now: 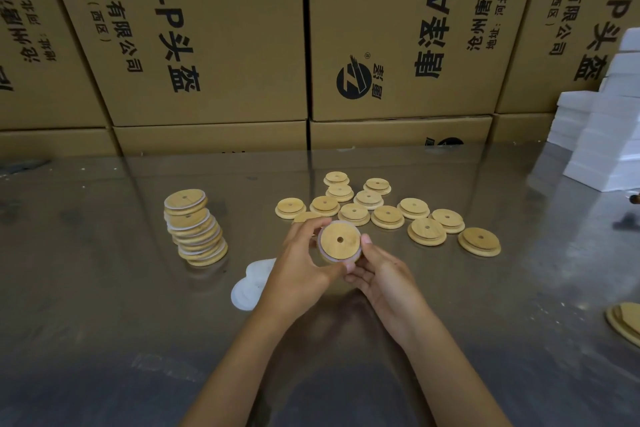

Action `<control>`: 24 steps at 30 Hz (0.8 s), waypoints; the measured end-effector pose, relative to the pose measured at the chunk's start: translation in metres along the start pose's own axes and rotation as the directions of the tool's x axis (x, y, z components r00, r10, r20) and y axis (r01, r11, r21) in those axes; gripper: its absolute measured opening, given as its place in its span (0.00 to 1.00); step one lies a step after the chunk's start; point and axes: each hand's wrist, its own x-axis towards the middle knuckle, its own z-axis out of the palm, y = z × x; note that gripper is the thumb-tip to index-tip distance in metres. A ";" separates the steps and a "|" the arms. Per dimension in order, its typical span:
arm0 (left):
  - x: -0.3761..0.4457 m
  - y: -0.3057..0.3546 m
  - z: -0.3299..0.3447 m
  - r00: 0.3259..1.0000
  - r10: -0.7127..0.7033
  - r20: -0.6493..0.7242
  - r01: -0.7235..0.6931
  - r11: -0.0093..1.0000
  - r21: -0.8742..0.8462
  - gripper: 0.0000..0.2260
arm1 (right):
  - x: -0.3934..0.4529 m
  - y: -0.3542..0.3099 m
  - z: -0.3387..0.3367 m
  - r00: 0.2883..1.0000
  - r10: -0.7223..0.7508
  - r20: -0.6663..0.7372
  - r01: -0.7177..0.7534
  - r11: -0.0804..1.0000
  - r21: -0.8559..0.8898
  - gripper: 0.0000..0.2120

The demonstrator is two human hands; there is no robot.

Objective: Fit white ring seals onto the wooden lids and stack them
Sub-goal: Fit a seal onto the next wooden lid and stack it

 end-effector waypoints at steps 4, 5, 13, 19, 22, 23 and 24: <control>0.002 -0.001 0.001 0.998 0.001 -0.065 0.000 1.000 0.002 0.26 | -0.001 -0.001 0.002 1.000 0.002 -0.025 -0.002 1.000 0.009 0.15; 0.003 -0.001 0.000 0.996 0.008 -0.090 -0.007 1.000 0.007 0.25 | -0.001 -0.001 0.002 1.000 -0.001 -0.028 0.001 1.000 0.011 0.15; 0.011 -0.011 -0.016 0.921 0.024 -0.389 0.012 0.996 0.091 0.24 | -0.003 -0.004 0.001 0.999 0.008 -0.050 -0.006 0.999 0.032 0.14; 0.016 -0.020 -0.056 0.747 0.087 -0.659 0.152 0.943 0.297 0.28 | -0.003 -0.005 0.002 0.997 0.023 -0.073 -0.021 0.999 0.031 0.13; 0.016 -0.026 -0.074 0.658 0.059 -0.750 0.264 0.915 0.304 0.26 | -0.002 -0.004 0.001 0.997 0.025 -0.078 -0.022 0.999 0.034 0.12; 0.015 -0.028 -0.077 0.630 0.043 -0.775 0.293 0.911 0.290 0.26 | -0.002 -0.004 0.001 0.997 0.025 -0.079 -0.022 0.999 0.032 0.12; 0.015 -0.030 -0.081 0.604 0.025 -0.797 0.321 0.907 0.272 0.26 | -0.001 -0.004 0.001 0.996 0.025 -0.080 -0.023 0.999 0.031 0.12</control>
